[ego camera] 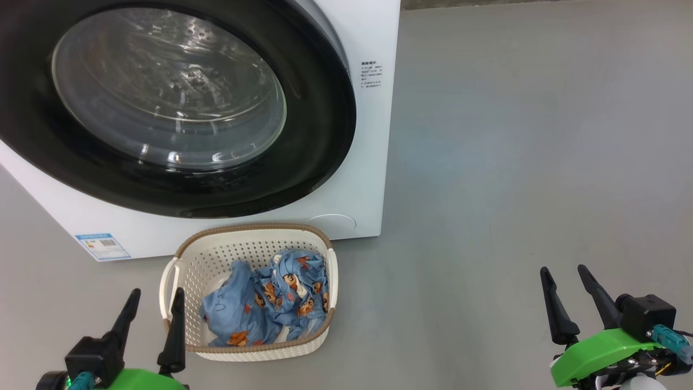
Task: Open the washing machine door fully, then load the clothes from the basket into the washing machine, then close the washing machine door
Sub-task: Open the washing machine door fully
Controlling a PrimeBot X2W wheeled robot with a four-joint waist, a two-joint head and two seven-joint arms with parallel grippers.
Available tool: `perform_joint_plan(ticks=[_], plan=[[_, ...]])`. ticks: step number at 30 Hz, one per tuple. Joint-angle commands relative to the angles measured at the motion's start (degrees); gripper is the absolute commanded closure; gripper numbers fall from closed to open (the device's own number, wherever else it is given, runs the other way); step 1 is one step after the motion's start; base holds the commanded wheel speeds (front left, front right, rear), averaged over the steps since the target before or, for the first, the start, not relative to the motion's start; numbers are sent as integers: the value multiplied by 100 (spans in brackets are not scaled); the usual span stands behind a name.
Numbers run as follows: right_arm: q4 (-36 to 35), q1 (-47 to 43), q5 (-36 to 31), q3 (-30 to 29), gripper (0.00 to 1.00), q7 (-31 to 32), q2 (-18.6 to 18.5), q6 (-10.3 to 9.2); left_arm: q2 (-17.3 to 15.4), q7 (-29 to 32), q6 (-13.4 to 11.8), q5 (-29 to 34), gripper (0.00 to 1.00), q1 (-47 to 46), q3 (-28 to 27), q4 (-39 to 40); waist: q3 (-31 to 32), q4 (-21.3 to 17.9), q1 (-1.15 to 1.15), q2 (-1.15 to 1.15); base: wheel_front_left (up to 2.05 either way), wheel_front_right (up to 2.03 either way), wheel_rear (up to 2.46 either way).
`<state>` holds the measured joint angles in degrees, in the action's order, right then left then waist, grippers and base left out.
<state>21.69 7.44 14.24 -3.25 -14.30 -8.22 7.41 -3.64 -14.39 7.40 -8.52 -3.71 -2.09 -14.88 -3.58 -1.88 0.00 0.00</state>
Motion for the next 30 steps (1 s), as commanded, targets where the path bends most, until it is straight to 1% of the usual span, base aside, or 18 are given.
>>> perform_joint_plan(ticks=[1, 10, 11, 12, 13, 14, 15, 18, 23, 28, 29, 30], plan=[[-144, 185, -11, 104, 0, -70, -67, 8, -114, -61, 4, -64, 0, -232, -208, 104, -5, 6, 0, 0, 0, 0, 0], [-149, 265, 73, 220, 0, -70, -59, 8, -75, -61, 7, -108, 0, -220, -194, 126, -65, 53, 0, 0, 0, 0, 0], [-165, 300, 135, 253, 15, -70, -52, 8, -63, -61, 7, -124, 0, -212, -193, 134, -80, 57, 0, 0, 0, 0, 0], [-165, 300, 135, 253, 15, -70, -52, 8, -63, -61, 7, -124, 0, -212, -193, 134, -80, 57, 0, 0, 0, 0, 0], [-178, 343, 208, 289, 48, -70, -48, 8, -50, -61, 7, -141, 0, -207, -188, 141, -97, 63, 0, 0, 0, 0, 0], [-192, 392, 285, 338, 75, -70, -45, 8, -36, -61, 7, -155, 0, -200, -179, 147, -109, 69, 0, 0, 0, 0, 0], [-214, 452, 366, 404, 100, -70, -46, 8, -22, -61, 7, -169, 0, -192, -167, 150, -125, 75, 0, 0, 0, 0, 0], [-231, 690, 723, 581, 100, -70, -42, 8, 17, -61, 7, -216, 0, -202, -137, 163, -197, 106, 0, 0, 0, 0, 0], [-239, 1218, 1526, 790, 100, -70, 0, 8, 56, -61, 7, -277, 0, -322, -40, 169, -360, 214, 0, 0, 0, 0, 0], [-227, 1750, 2167, 993, 100, -70, -96, 8, 70, -61, -8, -340, 0, -487, 23, 185, -523, 386, 0, 0, 0, 0, 0], [-215, 1842, 2355, 999, 100, -70, -83, 8, 72, -61, -17, -355, 0, -517, 35, 200, -551, 428, 0, 0, 0, 0, 0], [-172, 2036, 2696, 1024, 100, -70, -128, 8, 73, -61, -43, -427, 0, -573, 104, 223, -619, 517, 0, 0, 0, 0, 0]])
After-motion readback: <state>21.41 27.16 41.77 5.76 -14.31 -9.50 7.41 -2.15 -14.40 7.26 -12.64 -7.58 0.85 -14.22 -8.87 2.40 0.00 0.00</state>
